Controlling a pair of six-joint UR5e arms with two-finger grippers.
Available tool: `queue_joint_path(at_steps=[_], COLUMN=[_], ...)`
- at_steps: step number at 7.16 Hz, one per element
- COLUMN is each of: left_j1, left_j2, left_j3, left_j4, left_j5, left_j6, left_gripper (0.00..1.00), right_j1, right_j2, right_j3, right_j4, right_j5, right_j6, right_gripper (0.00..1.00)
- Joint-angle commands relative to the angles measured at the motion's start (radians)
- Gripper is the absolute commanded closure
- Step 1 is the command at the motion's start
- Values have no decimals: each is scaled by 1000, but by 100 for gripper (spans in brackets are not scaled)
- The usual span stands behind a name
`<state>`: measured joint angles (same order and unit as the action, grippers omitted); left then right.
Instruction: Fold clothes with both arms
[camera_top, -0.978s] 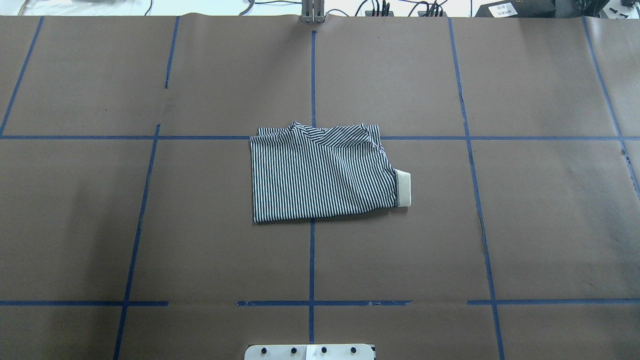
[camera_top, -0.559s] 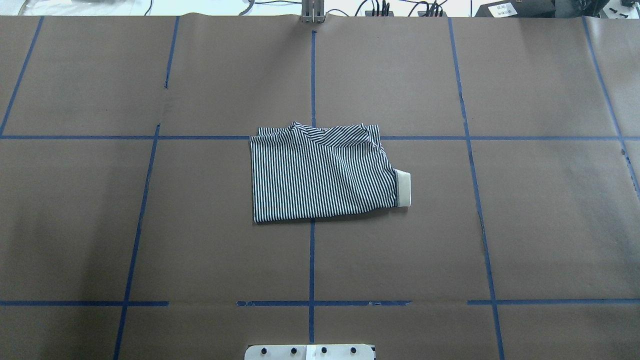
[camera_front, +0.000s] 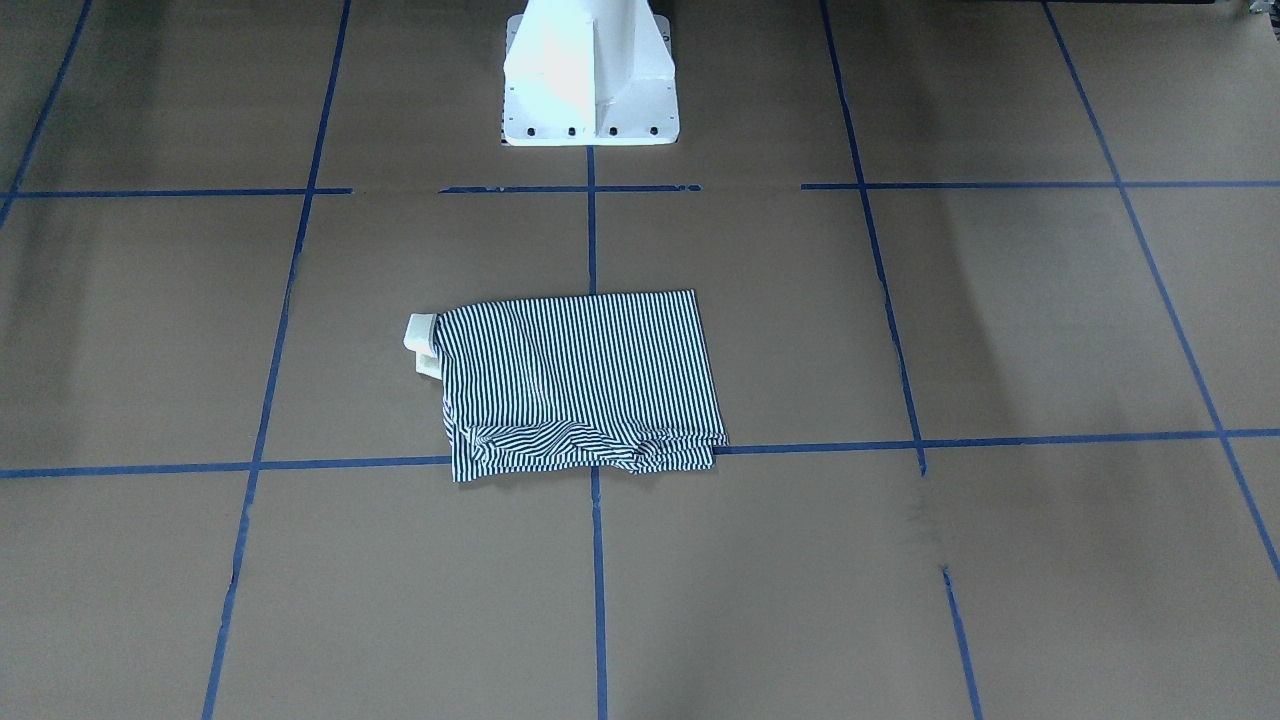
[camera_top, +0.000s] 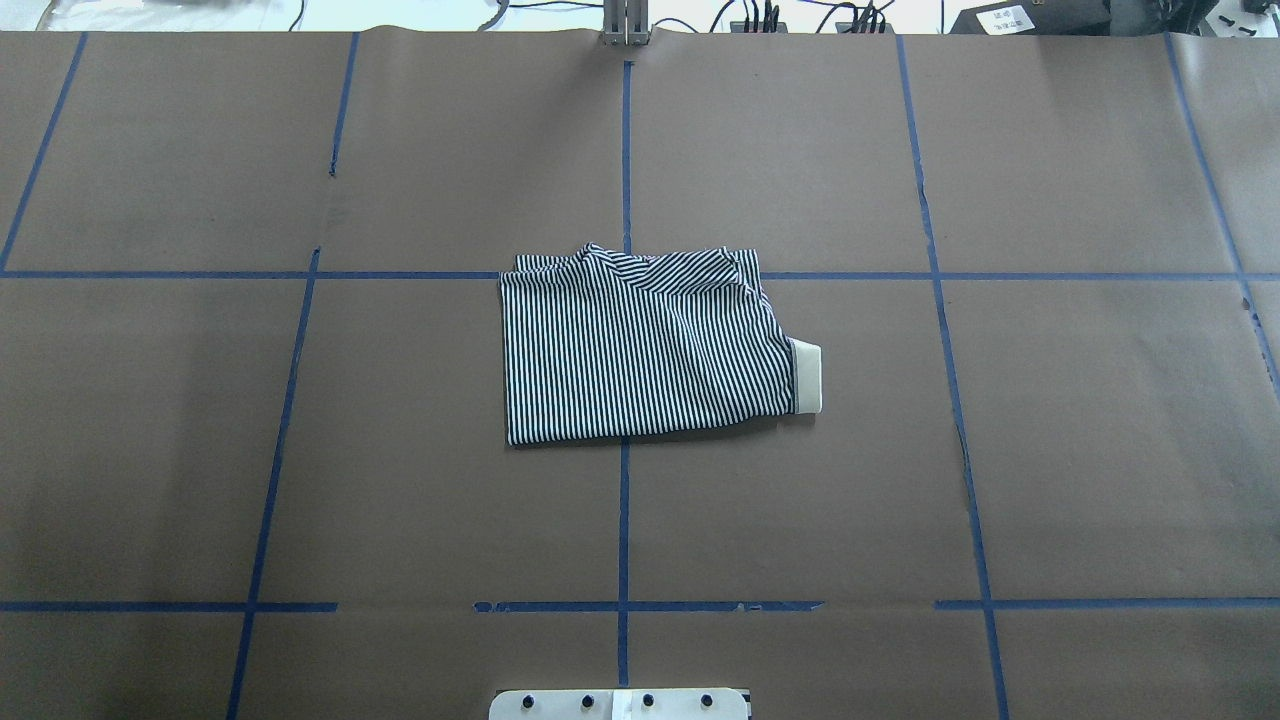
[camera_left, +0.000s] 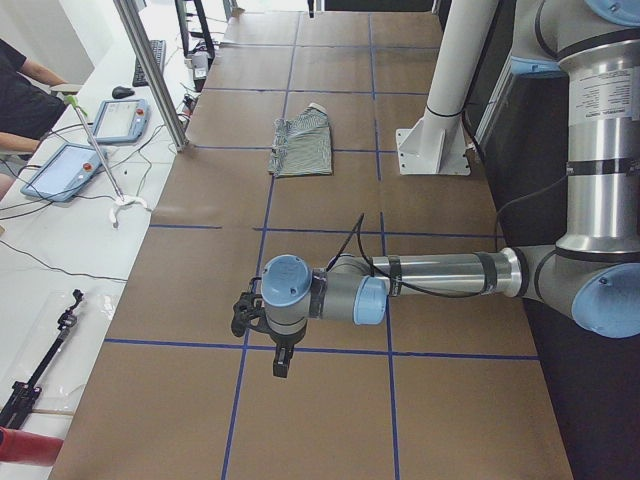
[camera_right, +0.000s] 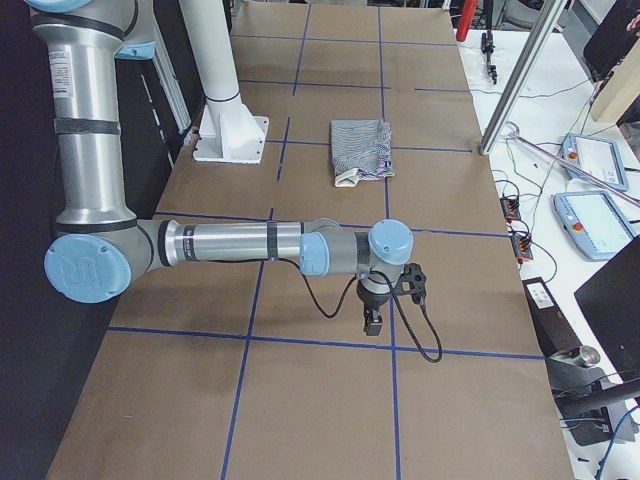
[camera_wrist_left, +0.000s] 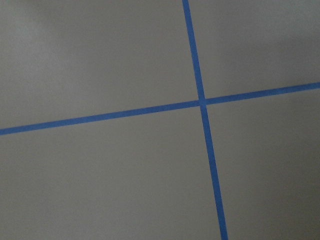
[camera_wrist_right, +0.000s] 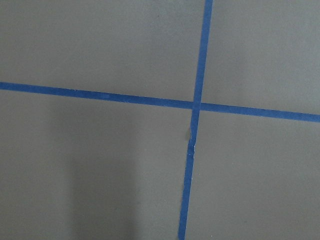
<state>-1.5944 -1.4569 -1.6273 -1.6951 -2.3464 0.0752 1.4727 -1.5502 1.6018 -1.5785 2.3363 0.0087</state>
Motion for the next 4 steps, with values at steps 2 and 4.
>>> queue_joint_path(at_steps=[2,4], left_j1=[13,107], left_j2=[47,26], left_j3=[-91,-129], left_j4=[45,49], left_j5=[2,4], left_j6=[8,9], left_gripper=[0,0], right_j1=[-2,-2], right_j2=[-5,-5], right_j3=[-3,-2], right_j4=[0,8], right_j5=[5,6], right_j6=[-3,-3], right_gripper=[0,0])
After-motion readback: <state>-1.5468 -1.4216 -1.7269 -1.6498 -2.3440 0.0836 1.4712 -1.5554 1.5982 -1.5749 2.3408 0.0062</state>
